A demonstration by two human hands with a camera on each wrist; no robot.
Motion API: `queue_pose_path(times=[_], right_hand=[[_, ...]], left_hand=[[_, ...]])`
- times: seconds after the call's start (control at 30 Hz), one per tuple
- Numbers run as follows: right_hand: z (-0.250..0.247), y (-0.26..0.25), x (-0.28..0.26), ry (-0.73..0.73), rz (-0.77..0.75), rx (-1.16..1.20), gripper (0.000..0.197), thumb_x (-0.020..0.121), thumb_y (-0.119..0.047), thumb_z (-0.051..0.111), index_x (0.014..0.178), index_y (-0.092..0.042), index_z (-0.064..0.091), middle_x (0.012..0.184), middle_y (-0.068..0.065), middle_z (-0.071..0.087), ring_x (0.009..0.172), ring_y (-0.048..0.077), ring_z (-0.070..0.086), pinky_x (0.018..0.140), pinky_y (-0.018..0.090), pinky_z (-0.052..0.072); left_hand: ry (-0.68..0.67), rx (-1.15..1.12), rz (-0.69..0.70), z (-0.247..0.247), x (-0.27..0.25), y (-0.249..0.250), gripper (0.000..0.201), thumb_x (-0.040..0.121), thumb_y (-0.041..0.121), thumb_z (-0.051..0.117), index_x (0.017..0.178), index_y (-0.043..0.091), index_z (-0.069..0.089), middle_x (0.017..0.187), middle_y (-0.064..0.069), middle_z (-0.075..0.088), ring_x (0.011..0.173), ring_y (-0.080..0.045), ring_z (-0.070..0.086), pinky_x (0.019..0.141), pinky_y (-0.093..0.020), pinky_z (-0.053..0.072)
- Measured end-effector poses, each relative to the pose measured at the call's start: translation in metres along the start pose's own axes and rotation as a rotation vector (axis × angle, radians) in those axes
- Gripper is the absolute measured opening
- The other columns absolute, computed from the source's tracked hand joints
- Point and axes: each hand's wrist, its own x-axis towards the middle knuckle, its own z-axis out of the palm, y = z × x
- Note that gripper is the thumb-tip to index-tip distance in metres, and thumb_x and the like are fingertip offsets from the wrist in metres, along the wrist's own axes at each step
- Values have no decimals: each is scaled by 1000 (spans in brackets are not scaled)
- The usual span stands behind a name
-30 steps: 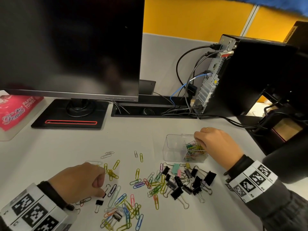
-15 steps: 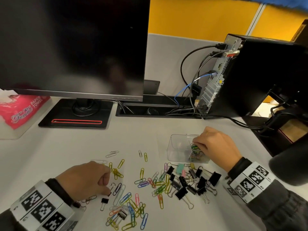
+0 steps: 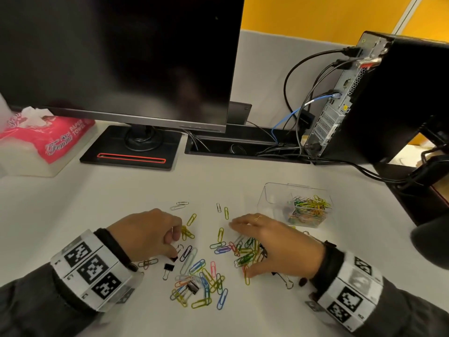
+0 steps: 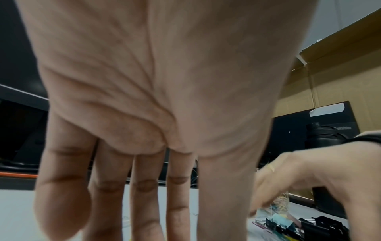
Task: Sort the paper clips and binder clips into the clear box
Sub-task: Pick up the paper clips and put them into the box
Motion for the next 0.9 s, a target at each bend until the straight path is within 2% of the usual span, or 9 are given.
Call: queue_pose_path(times=[0.03,0.1,0.2,0.33,0.4,0.53,0.6,0.73,0.9], right_hand=[[5,-1,6,-13,-3,-2,89,77,-44,72,149,-26,23,152,-10,27,137,7,26,112,18,23],[9,-2,19,-29,-16,-33,84,79,-39,72,148,-24,26,147,-3,36,133,13,34,110,26,31],[7,-3,35,-25,-58,-94,67,83,-32,69,142,-21,41,128,4,52,115,20,49,96,32,44],[8,-9,47,-3,-85,-89,32,86,-25,66,117,-16,67,106,4,64,95,19,58,82,32,48],[11,-10,50,23,-96,-45,20,86,-19,66,104,-14,72,98,3,67,84,14,58,76,27,49],[10,-6,53,22,-100,107,11,85,-13,67,95,-10,70,90,1,67,62,0,48,60,4,37],[9,-3,54,27,-93,173,8,85,-11,66,92,-10,68,85,-4,63,61,-3,50,58,4,38],[1,3,50,72,-76,265,6,85,-12,66,91,-13,68,84,-8,63,66,0,53,64,9,43],[-31,14,27,236,-54,256,7,89,-12,62,91,-17,64,85,-10,59,73,3,53,70,16,47]], left_hand=[[-3,2,-5,-1,-1,0,19,79,40,70,87,32,54,86,12,61,81,-6,60,74,-23,49],[-8,3,-18,-2,-1,0,21,80,40,70,92,30,56,87,12,62,80,-6,59,74,-23,48],[-1,11,-25,-3,-1,-1,22,81,40,70,96,29,57,87,13,61,75,-2,56,71,-21,47],[-16,14,-35,-4,-2,-2,24,81,41,69,98,29,57,88,13,61,74,-1,55,72,-22,47],[-21,10,-35,-4,-3,-1,25,81,41,69,98,29,57,88,13,61,73,-2,55,73,-23,48],[-25,20,-32,-4,-4,1,24,82,41,68,100,29,57,90,12,63,77,-4,58,76,-25,50],[-29,27,-31,-4,-4,1,24,82,41,67,101,29,57,91,12,63,79,-5,58,77,-25,50],[-30,28,-37,-4,-4,2,25,83,42,66,101,29,57,91,13,62,81,-6,59,76,-24,49],[-38,13,-36,-3,-4,1,23,82,45,66,98,33,55,89,13,63,80,-5,60,76,-23,49]])
